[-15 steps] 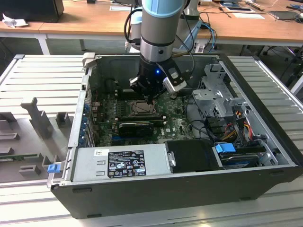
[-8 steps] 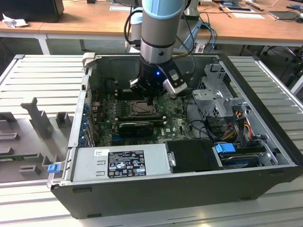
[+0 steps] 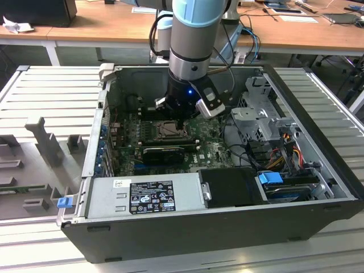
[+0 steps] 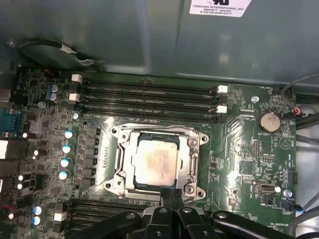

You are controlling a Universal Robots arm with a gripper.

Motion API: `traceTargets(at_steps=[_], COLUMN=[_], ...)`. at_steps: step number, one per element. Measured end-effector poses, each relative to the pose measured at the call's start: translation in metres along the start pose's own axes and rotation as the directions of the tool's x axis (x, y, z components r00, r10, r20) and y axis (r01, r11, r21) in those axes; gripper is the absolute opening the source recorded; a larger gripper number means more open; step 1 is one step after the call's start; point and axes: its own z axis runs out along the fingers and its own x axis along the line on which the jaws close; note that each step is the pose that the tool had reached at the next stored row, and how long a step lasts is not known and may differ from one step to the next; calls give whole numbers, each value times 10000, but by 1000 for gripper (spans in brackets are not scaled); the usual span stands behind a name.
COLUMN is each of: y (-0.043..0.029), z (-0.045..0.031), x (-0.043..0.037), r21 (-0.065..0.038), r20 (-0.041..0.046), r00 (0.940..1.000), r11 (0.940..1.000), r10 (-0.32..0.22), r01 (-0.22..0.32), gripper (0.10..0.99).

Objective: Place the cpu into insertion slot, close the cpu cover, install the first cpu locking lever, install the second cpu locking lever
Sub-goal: 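Install the second cpu locking lever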

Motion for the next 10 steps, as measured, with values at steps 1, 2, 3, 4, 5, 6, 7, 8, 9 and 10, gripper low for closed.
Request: traceTargets(at_steps=[1, 2, 3, 4, 5, 6, 7, 8, 9, 10], y=[-6, -21, -29, -33, -40, -69, -126, -159, -170, -176], z=[0, -2, 2, 5, 9, 17, 16, 16, 16, 16], x=[1, 2, 3, 3, 4, 17, 48, 83, 116, 155], r21=[-1, 0, -49, -93, -116, -159, -184, -195, -207, -218], r20=[0, 0, -16, -48, -67, -74, -73, -72, -71, -70], r00=[10000, 10000, 10000, 10000, 10000, 10000, 10000, 10000, 10000, 10000], r11=[10000, 10000, 10000, 10000, 9999, 9999, 9998, 9998, 9998, 9998], r10=[1, 2, 3, 7, 9, 10, 10, 9, 7, 5], r01=[-1, -2, -3, -7, -9, -11, -11, -10, -9, -7], gripper=[106, 106, 106, 106, 106, 106, 106, 106, 106, 106])
